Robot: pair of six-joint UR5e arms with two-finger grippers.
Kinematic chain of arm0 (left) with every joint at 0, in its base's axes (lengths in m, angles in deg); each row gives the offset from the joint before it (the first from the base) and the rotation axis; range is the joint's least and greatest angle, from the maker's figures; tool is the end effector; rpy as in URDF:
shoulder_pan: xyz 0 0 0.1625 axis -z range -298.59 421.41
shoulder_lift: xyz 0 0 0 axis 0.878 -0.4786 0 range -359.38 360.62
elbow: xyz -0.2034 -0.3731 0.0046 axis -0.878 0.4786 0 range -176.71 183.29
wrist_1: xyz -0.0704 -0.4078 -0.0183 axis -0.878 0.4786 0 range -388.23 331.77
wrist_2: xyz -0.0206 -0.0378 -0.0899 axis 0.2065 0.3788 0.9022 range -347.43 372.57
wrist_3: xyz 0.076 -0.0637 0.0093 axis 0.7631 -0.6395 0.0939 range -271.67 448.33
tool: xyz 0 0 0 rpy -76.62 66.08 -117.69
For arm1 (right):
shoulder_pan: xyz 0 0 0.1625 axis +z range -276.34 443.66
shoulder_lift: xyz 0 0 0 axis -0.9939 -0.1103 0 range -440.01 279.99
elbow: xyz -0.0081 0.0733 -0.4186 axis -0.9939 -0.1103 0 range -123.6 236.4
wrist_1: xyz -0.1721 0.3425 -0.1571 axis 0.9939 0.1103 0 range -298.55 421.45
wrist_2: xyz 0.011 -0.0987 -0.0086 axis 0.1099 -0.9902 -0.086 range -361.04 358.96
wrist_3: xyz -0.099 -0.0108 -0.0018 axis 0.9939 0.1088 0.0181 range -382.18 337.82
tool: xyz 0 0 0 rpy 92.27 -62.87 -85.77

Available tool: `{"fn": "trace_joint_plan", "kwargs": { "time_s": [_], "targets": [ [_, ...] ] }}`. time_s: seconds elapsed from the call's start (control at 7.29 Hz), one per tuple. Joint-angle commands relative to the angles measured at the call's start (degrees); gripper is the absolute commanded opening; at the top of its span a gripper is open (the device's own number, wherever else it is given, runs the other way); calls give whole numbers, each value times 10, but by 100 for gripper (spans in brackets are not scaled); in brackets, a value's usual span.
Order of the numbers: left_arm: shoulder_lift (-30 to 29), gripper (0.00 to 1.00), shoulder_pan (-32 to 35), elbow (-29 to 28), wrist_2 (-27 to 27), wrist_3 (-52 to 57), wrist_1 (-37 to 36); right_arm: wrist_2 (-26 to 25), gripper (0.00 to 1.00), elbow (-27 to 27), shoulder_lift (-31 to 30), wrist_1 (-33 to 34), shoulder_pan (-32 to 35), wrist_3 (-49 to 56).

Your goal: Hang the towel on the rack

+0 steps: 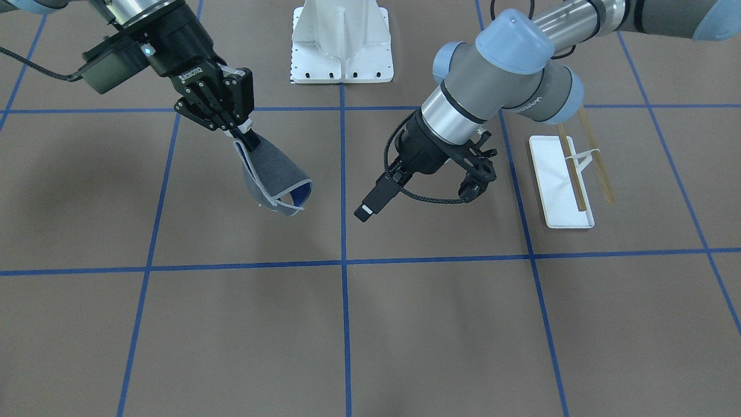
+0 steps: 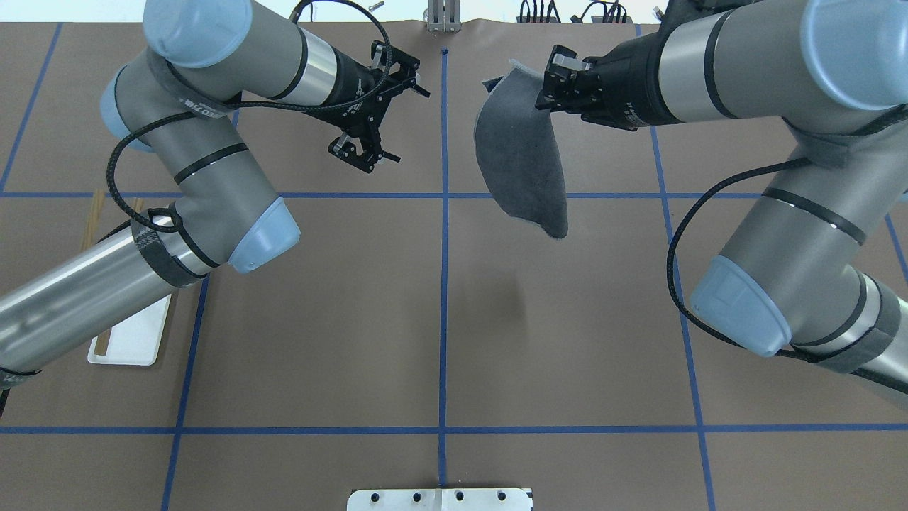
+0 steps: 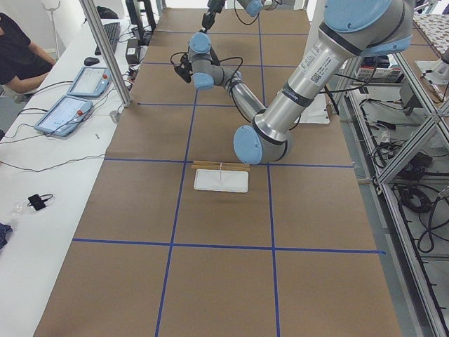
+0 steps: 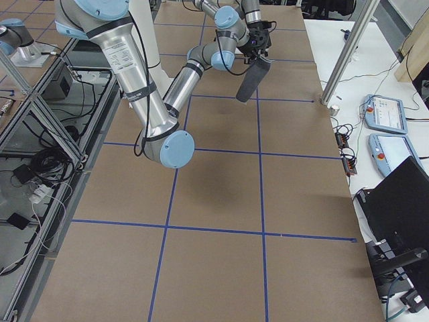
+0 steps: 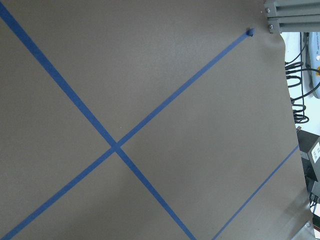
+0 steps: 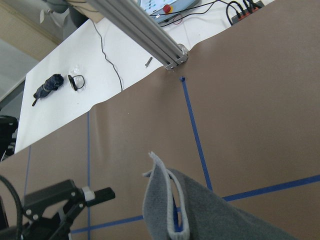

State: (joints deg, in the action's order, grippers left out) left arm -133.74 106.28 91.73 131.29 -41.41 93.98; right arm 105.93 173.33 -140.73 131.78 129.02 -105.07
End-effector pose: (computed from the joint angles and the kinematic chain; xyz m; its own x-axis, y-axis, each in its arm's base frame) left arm 0.4322 -0.5509 0.1261 -0.0442 -0.7469 -0.6634 0.3399 0.6132 -0.7130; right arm -0.3073 -0.4593 0.1339 0.2296 0.0641 0.9712 -0.4567 0.8883 0.0494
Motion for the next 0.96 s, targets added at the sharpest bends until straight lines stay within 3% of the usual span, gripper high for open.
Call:
{"fn": "trace_joint_plan", "kwargs": {
  "time_s": [0.0, 0.27, 0.55, 0.82],
  "targets": [
    [-22, 98, -1, 2, 3, -1, -58, -24, 0, 3, -10, 6, -14, 126],
    [-34, 98, -1, 9, 19, -3, -105, -82, 0, 7, -19, 6, -39, 224],
    [-60, 98, -1, 9, 24, 0, -157, -161, 0, 7, -23, 8, -86, 241],
    [-85, 98, -1, 8, 21, 21, -166, -208, 0, 7, -15, 49, -119, 293]
  ]
}}
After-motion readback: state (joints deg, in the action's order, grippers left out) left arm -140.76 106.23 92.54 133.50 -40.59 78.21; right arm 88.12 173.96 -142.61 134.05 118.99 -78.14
